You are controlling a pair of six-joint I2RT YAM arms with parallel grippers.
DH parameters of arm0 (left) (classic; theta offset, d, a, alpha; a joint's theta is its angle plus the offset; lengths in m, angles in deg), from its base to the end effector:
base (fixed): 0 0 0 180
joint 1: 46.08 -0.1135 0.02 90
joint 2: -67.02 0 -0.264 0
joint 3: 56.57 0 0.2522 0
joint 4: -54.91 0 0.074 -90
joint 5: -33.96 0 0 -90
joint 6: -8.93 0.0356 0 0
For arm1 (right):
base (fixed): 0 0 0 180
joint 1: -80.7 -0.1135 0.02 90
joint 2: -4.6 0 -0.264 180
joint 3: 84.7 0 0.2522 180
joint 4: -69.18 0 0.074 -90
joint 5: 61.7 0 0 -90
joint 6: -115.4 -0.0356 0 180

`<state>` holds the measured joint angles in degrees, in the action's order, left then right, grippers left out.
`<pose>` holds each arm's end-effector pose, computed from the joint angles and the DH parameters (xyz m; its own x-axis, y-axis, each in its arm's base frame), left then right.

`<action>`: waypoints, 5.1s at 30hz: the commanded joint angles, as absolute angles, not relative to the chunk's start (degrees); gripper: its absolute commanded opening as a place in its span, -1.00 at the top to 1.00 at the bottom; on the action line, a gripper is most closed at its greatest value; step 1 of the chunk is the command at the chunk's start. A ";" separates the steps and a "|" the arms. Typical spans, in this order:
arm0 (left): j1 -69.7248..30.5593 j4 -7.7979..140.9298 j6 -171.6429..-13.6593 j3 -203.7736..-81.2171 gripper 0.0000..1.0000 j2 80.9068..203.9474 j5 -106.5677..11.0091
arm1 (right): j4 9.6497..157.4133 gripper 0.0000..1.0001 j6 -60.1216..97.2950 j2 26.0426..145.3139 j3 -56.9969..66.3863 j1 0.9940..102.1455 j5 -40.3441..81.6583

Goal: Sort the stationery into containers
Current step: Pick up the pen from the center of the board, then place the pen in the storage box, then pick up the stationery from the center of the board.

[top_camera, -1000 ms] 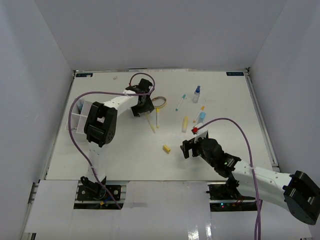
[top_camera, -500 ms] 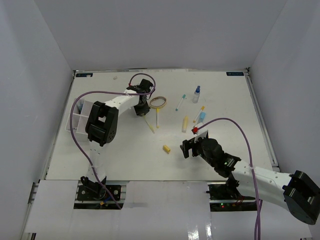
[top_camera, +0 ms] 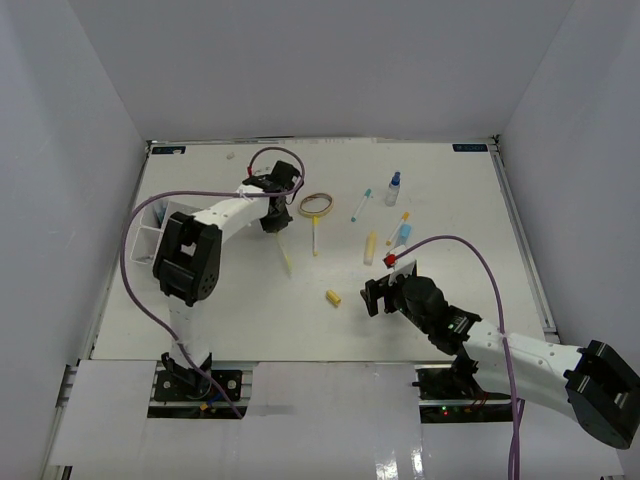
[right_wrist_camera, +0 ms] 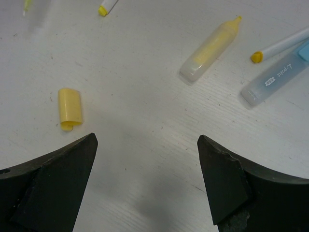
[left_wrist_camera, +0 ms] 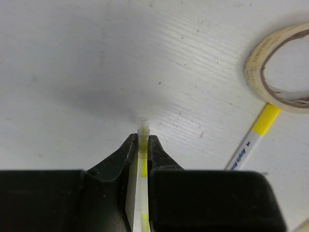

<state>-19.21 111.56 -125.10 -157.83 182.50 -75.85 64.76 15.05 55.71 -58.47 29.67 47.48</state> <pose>0.3741 -0.1760 0.1883 -0.8326 -0.3112 -0.4582 -0.3513 0.9363 0.0024 0.1247 0.1356 0.1753 -0.3134 -0.1176 -0.9423 -0.4924 0.8686 0.0554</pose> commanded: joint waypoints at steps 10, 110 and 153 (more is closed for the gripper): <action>-22.08 97.51 -114.75 -140.56 0.67 143.16 -105.67 | 61.49 -0.81 14.33 54.52 -59.16 30.16 47.28; -35.97 83.00 -104.19 -115.94 -0.96 128.63 -40.57 | 89.79 -0.74 -7.03 91.16 -24.10 51.43 62.31; -35.97 83.26 -103.75 -115.76 -0.96 130.57 -41.19 | 48.05 -0.68 24.70 111.99 -8.10 63.03 37.09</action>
<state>-36.08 83.63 -104.05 -115.73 130.61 -41.45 53.64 23.36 110.79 -11.35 62.68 39.13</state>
